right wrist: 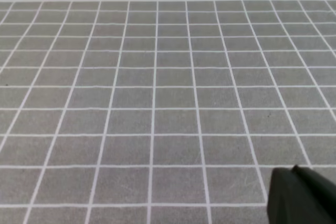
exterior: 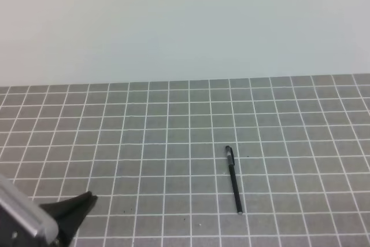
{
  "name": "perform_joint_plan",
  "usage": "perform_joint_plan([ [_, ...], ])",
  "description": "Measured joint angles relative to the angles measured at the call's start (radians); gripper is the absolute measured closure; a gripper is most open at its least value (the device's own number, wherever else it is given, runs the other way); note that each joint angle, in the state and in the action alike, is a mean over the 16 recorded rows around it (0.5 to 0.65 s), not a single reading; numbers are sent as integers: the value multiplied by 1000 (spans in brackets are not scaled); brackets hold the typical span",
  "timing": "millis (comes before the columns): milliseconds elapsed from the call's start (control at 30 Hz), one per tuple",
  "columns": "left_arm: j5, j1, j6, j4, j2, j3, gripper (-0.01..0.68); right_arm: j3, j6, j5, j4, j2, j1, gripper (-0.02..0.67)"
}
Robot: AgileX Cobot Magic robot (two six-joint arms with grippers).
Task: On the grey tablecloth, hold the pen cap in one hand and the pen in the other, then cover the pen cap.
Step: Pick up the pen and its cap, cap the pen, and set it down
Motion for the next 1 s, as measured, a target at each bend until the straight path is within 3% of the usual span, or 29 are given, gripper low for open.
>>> perform_joint_plan([
  [267,-422,46,55,-103,-113,166,675,0,0,0,0,-1,0,645],
  [433,-521,93,89,-234,-225,216,675,0,0,0,0,-3,0,645],
  [600,-402,153,125,-359,-352,226,675,0,0,0,0,-3,0,645],
  [1000,95,301,195,-514,-596,226,675,0,0,0,0,-4,0,645],
])
